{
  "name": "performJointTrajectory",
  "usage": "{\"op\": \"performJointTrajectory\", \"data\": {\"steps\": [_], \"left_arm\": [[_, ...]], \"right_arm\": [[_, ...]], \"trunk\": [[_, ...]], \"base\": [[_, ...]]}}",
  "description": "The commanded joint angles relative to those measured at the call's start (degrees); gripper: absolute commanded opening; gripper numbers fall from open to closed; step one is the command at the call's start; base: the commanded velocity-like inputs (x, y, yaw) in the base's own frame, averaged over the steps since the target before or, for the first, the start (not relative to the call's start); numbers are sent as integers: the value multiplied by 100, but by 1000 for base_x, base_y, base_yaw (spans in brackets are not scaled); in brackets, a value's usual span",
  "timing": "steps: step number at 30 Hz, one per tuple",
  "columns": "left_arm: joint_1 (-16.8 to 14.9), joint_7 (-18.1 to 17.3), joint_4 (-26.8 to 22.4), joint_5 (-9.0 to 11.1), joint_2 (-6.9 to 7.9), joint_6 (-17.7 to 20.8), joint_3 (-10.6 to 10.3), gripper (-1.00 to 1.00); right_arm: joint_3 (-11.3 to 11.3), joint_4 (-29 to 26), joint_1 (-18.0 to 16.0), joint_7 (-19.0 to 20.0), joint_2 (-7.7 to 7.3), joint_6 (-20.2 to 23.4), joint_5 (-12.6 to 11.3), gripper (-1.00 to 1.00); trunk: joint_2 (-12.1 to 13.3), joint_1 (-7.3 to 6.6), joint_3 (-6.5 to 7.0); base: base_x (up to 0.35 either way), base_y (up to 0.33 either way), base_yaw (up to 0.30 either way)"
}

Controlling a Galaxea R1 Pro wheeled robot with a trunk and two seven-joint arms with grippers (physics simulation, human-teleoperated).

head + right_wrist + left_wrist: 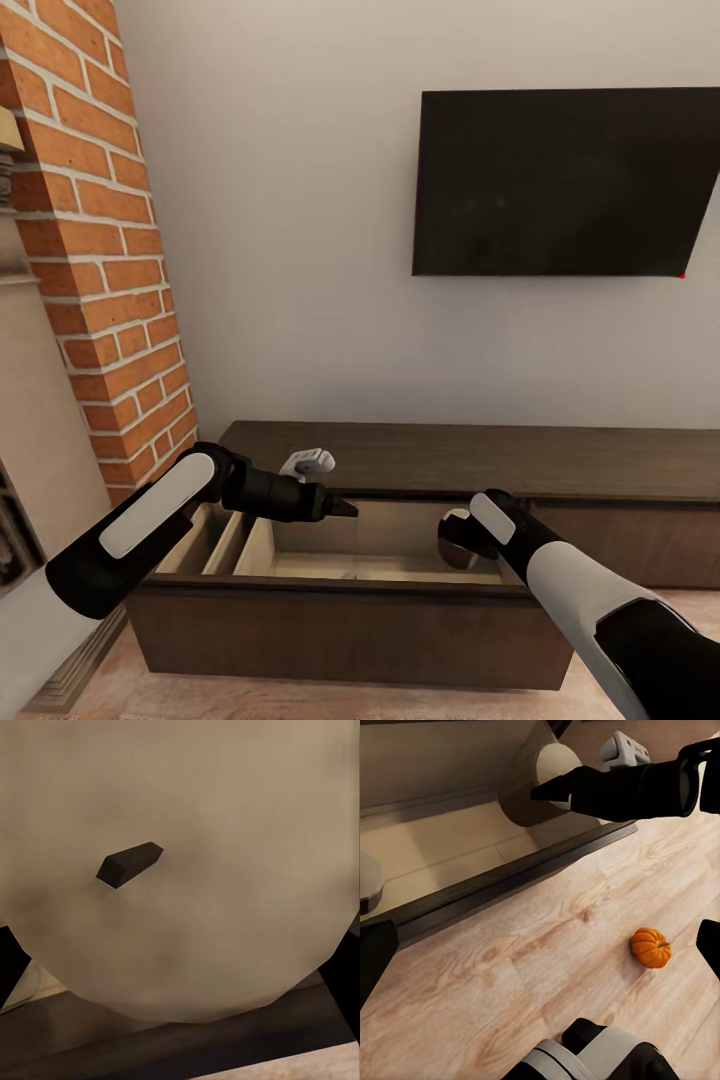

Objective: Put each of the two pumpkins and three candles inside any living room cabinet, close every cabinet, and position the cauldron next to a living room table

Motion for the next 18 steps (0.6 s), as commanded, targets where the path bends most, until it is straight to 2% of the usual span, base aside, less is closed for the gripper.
{"op": "performJointTrajectory", "data": {"steps": [1,12,18], "left_arm": [[-6,55,-3,54,5,0,-7,100],[-5,53,-22,55,4,0,-7,100],[-6,54,-34,55,3,0,-5,100]], "right_arm": [[44,-14,-3,-45,-4,12,-61,-100],[44,-19,-3,-45,-1,9,-59,-100],[44,-22,-3,-39,0,8,-61,-100]], "trunk": [[-3,-1,-7],[-3,-1,-7],[-3,-1,-7]], "base": [[0,0,0],[3,0,0],[136,0,0]]}}
